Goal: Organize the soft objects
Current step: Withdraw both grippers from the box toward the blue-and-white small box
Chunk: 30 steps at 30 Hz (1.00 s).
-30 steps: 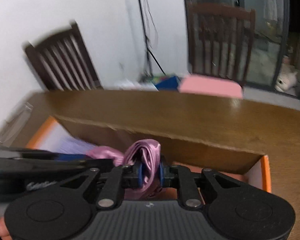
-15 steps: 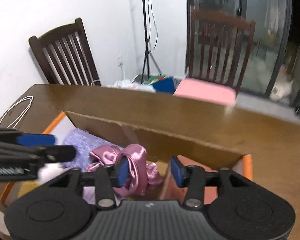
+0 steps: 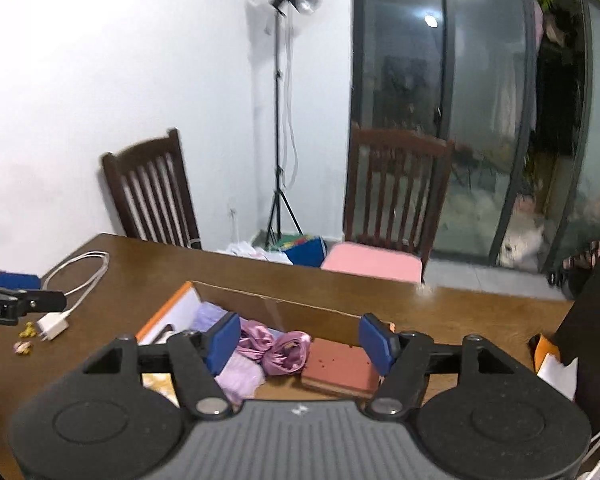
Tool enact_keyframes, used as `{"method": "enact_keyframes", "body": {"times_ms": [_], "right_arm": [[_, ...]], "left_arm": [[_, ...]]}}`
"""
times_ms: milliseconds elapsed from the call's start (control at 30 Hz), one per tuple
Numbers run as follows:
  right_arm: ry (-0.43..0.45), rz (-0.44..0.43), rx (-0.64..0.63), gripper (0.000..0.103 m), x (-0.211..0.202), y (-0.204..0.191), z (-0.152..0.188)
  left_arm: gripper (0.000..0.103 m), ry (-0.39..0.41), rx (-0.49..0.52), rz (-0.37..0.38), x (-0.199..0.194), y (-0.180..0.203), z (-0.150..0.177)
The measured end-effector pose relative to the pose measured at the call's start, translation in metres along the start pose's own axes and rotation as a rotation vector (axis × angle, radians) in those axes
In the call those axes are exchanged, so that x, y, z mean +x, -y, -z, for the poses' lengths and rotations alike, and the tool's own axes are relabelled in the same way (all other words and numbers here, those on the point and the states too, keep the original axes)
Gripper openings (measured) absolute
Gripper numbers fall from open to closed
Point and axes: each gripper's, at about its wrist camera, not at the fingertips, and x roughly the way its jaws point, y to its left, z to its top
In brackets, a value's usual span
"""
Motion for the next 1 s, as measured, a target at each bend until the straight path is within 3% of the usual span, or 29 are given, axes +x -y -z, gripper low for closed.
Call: {"method": "enact_keyframes", "body": {"times_ms": [200,300,400,567,700,933,1000], "right_arm": [[0.13,-0.051,-0.058,0.076,-0.072,-0.038,0.067],[0.15,-0.165,-0.03,0.081,-0.098,-0.052,0.117],[0.154,-0.232,0.008,0.081,-0.117,-0.065,0.169],[0.091,-0.247,0.063,0.086,-0.136,-0.082,0.25],[-0.024,-0.258,0.045,0.086,-0.126,-0.078,0.271],[0.003,-0.25,0.153,0.083,-0.106,-0.074,0.264],[0.011,-0.248,0.162,0.078,-0.092,-0.071,0.255]], "left_arm": [[0.086,0.161,0.089,0.001,-0.077,0.009,0.089],[0.094,0.219,0.086,-0.007,-0.104,0.012,0.146],[0.095,0.198,0.052,-0.006,-0.119,0.014,0.196],[0.097,0.141,0.016,0.023,-0.139,0.011,0.255],[0.097,0.116,0.045,0.031,-0.133,0.011,0.259],[0.096,0.128,0.006,0.168,-0.105,0.021,0.235],[0.091,0.131,0.016,0.199,-0.087,0.026,0.22]]}}
